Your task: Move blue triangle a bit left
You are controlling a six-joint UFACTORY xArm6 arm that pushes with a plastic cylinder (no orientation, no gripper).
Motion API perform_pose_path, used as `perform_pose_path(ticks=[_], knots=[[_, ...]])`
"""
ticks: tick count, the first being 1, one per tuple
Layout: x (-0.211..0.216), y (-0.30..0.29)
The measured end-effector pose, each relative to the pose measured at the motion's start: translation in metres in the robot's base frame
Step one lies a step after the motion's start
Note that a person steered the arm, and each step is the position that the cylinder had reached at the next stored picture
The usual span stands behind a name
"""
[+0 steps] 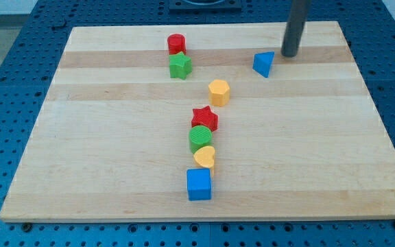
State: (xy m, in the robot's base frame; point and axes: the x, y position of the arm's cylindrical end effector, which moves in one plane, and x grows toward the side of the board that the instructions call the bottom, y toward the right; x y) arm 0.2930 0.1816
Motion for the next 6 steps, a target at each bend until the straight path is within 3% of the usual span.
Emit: perform_pose_path(ticks=[4, 6], knots=[[0.007, -0.067], [0.007, -0.01]])
